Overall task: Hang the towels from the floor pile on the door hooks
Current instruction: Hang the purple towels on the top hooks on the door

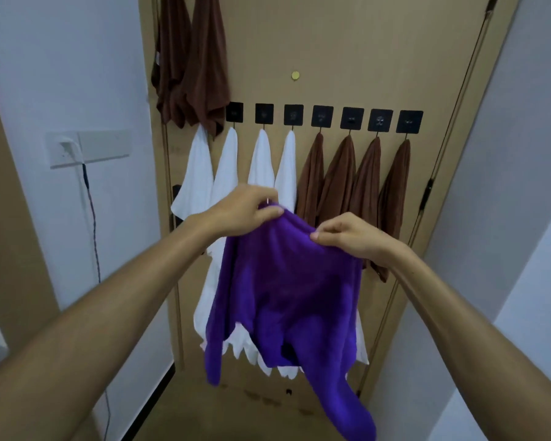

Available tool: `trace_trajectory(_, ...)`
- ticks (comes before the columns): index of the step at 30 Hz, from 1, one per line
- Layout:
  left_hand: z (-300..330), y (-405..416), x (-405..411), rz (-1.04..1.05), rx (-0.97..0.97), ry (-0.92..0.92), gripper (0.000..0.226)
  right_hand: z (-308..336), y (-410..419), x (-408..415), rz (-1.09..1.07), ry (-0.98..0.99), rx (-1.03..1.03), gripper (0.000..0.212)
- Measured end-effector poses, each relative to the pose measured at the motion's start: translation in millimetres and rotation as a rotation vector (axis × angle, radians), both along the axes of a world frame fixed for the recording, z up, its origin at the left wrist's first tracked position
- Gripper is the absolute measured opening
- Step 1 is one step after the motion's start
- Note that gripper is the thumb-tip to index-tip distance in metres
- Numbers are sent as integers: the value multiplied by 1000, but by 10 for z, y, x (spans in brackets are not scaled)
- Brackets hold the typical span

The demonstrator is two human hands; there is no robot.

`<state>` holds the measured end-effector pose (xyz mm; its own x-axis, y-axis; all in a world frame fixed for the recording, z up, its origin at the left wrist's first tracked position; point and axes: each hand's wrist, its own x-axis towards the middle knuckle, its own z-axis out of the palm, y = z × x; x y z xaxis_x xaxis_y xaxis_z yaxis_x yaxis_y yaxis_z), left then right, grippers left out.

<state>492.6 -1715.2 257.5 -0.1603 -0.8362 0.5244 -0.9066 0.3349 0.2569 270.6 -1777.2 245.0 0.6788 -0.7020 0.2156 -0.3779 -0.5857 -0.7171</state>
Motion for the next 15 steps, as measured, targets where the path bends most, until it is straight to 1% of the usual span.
trace_trajectory(1, 39, -1, 42, 12, -94, 30, 22, 9, 5, 46, -6, -107, 1, 25)
trace_trajectory(2, 95, 8, 73, 22, -148, 21, 22, 43, 1, 91, -29, -210, -22, 26)
trace_trajectory(3, 141, 15, 104, 29, -142, -31, 23, 82, -12, 125, -47, -241, -42, 27)
trace_trajectory(4, 167, 16, 145, 37, -112, -92, 24, 112, -23, 157, -54, -177, -45, 27)
trace_trajectory(5, 172, 20, 186, 47, -111, -126, 25, 132, -15, 186, -48, -67, -33, 28)
trace_trajectory(6, 159, 23, 224, 63, -161, -123, 25, 145, -8, 223, -47, 6, -31, 28)
trace_trajectory(7, 146, 22, 260, 83, -223, -112, 25, 161, -11, 260, -67, -4, -56, 28)
trace_trajectory(8, 143, 21, 293, 94, -255, -114, 25, 189, -7, 292, -112, -88, -101, 26)
trace_trajectory(9, 143, 21, 331, 100, -256, -126, 26, 217, -10, 316, -151, -178, -134, 24)
trace_trajectory(10, 145, 19, 368, 102, -244, -143, 27, 248, -14, 325, -160, -211, -136, 21)
trace_trajectory(13, 181, 35, 500, 107, -313, -139, 26, 288, 3, 338, -80, -59, -29, 17)
trace_trajectory(14, 200, 40, 555, 112, -313, -150, 25, 287, 3, 346, -76, -45, -17, 16)
trace_trajectory(15, 208, 36, 608, 111, -266, -179, 25, 285, 4, 353, -89, -70, -26, 16)
